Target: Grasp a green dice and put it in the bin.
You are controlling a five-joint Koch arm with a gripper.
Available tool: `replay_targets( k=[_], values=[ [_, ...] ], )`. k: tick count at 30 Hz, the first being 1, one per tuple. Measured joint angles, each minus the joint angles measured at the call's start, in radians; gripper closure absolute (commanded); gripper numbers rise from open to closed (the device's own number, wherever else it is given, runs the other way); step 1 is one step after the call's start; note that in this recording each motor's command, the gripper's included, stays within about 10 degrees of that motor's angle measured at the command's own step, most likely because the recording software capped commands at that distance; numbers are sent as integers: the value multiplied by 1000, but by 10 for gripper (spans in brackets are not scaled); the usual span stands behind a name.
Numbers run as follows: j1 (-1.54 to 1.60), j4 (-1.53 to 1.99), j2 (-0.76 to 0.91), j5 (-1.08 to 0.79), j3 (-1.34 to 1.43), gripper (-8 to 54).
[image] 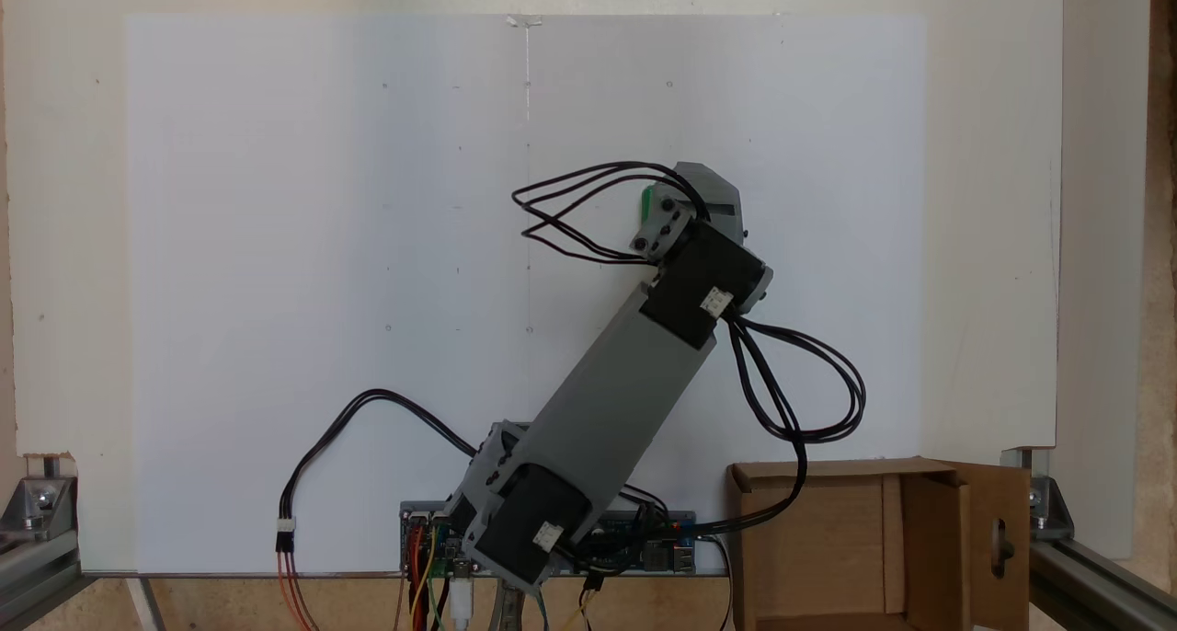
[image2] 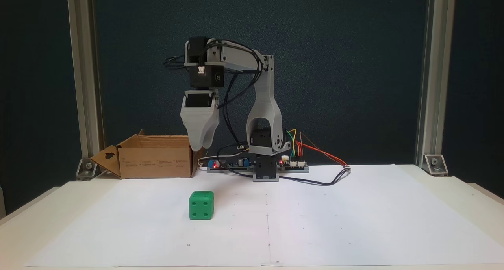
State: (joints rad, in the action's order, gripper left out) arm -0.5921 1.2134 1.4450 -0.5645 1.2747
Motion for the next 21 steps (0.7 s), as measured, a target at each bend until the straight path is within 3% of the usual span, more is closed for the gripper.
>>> replay_targets(
  k=[11, 21],
  values=[
    [21, -34, -140, 0, 0, -11],
    [23, -130, -160, 0, 84, -9]
  ],
)
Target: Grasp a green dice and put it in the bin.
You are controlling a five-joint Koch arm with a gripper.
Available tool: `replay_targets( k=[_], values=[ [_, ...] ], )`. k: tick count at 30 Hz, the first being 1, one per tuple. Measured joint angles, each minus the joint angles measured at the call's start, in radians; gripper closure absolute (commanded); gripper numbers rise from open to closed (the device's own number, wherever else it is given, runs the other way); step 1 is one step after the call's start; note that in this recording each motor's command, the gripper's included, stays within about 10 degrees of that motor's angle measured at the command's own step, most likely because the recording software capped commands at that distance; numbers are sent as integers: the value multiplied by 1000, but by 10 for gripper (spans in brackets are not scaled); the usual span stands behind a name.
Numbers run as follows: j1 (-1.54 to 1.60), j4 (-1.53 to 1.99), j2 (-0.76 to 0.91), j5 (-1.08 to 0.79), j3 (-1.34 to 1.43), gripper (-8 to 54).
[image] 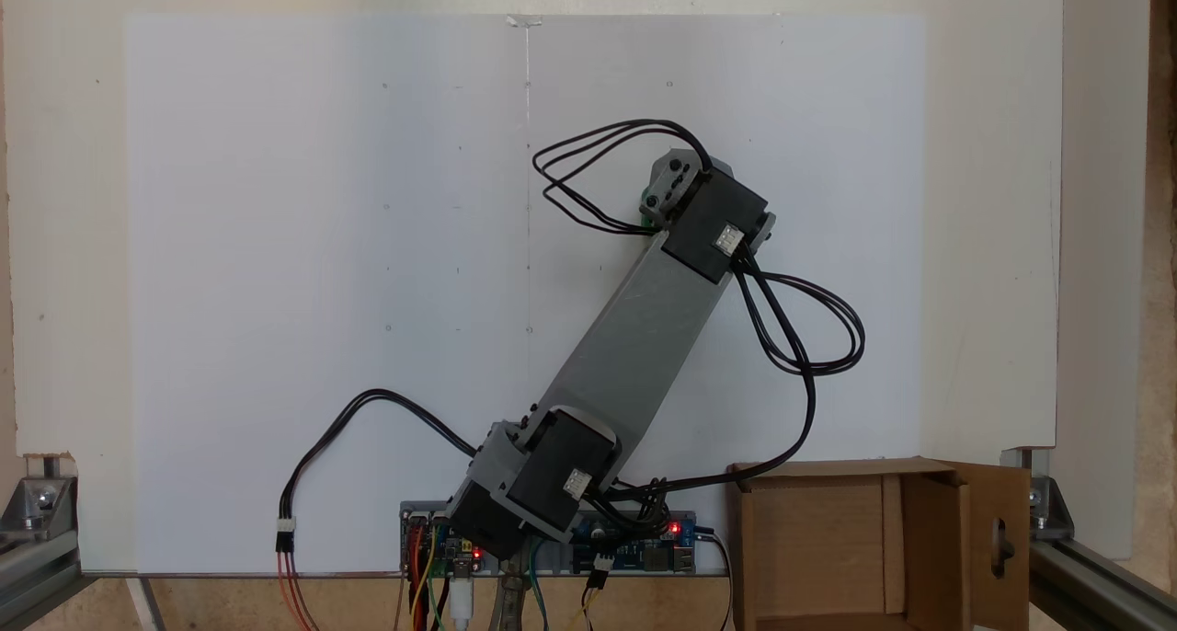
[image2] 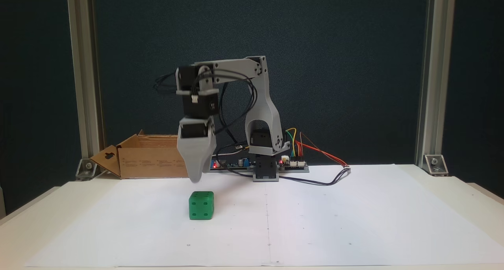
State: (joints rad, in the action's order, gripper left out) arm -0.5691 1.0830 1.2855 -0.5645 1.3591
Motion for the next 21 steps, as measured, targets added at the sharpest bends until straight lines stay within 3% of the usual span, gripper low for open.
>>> replay_targets(
  k=[8, 21],
  values=[
    [6, -161, 0, 0, 161, 0],
    [8, -224, 0, 5, 173, 2]
  ],
)
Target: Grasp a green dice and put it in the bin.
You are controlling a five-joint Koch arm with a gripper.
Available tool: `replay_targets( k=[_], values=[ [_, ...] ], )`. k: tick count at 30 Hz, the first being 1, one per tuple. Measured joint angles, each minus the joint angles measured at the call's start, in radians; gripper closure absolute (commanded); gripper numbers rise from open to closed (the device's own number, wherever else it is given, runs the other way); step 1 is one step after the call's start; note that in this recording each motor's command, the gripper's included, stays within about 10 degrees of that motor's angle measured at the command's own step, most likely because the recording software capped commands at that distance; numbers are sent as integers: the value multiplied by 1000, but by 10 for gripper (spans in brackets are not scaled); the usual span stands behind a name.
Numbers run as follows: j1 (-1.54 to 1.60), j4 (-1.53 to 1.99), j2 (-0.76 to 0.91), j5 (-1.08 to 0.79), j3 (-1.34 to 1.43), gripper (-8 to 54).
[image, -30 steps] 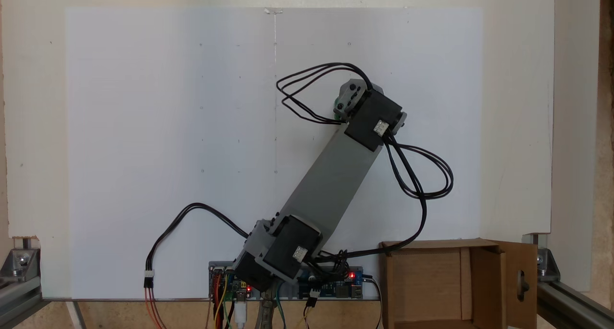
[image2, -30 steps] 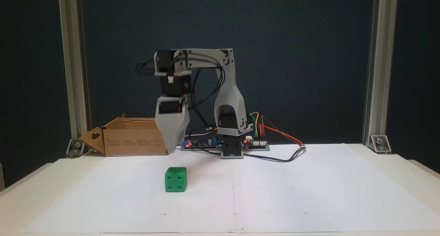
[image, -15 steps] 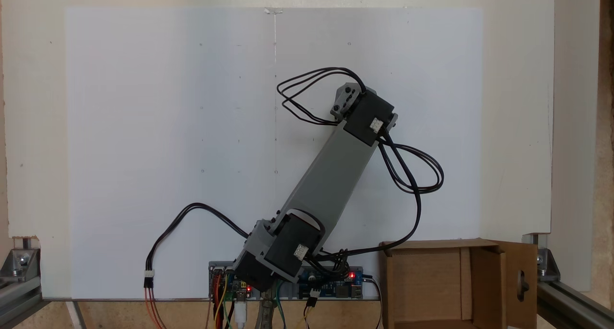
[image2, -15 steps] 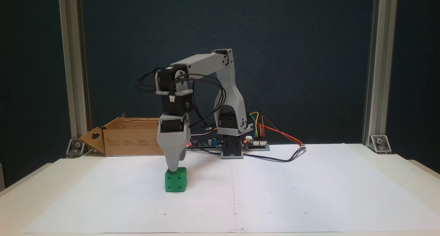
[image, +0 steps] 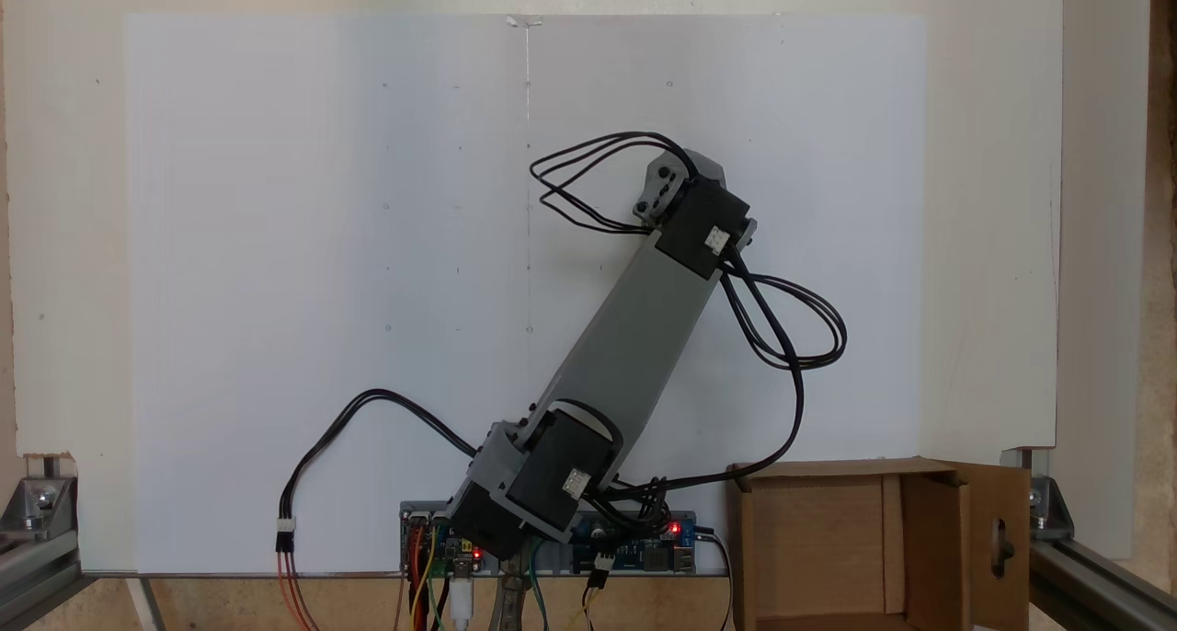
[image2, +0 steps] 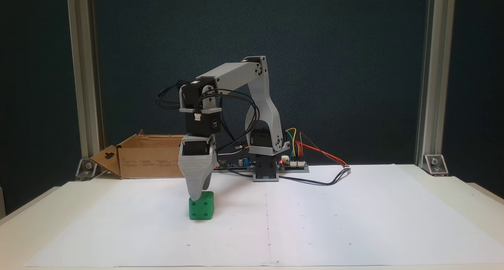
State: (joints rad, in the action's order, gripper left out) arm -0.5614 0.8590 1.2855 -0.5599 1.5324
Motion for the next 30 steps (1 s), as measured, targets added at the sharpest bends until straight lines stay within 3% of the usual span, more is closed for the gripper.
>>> replay_targets(
  k=[30],
  values=[
    [5, -40, 0, 81, 26, 5]
  ],
)
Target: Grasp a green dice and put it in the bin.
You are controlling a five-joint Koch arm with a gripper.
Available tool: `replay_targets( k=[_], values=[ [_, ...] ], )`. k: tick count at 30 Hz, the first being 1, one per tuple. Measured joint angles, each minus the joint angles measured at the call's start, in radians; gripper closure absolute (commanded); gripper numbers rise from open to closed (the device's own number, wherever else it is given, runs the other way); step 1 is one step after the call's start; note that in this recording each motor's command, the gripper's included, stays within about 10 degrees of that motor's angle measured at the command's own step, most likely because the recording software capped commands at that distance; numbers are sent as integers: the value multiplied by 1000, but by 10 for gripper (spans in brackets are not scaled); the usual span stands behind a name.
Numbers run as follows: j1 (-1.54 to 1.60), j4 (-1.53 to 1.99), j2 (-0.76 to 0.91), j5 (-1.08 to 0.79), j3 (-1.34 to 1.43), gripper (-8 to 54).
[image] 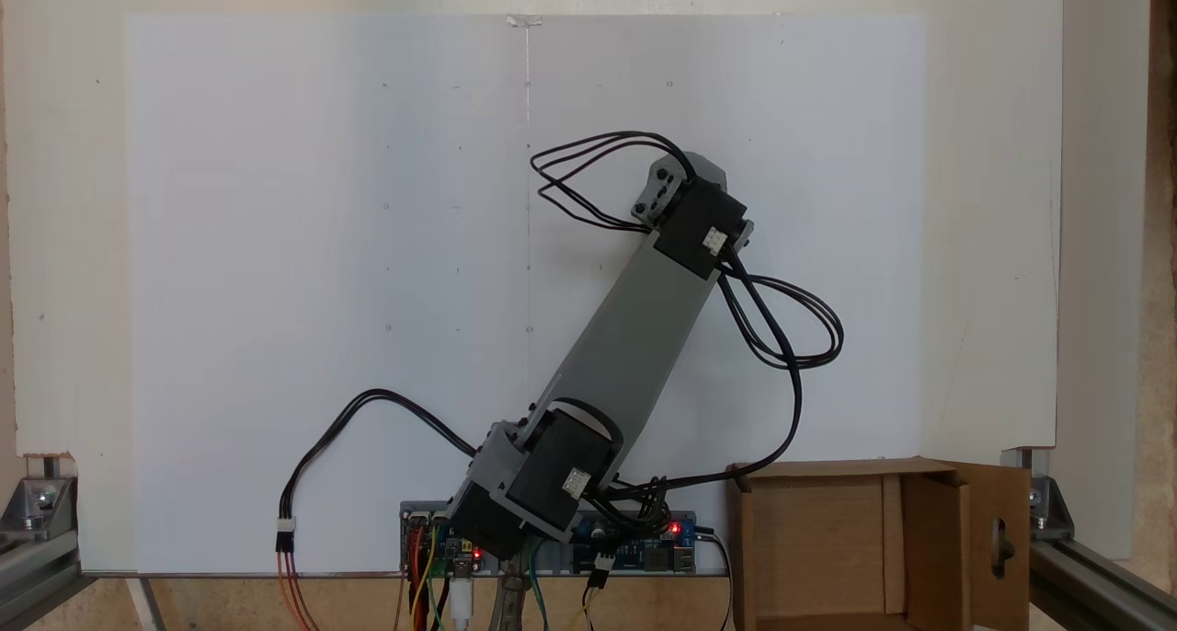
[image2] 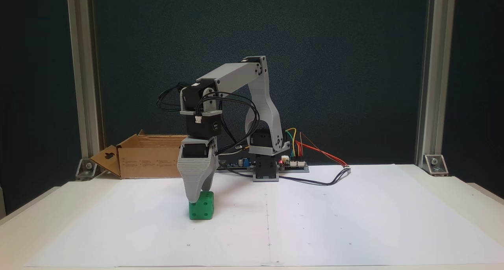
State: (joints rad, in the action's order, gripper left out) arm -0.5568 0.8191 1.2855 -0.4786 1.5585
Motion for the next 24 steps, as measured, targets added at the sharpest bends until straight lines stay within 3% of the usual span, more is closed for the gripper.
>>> replay_targets(
  k=[24],
  values=[
    [23, -48, -8, 0, 37, 11]
  ],
)
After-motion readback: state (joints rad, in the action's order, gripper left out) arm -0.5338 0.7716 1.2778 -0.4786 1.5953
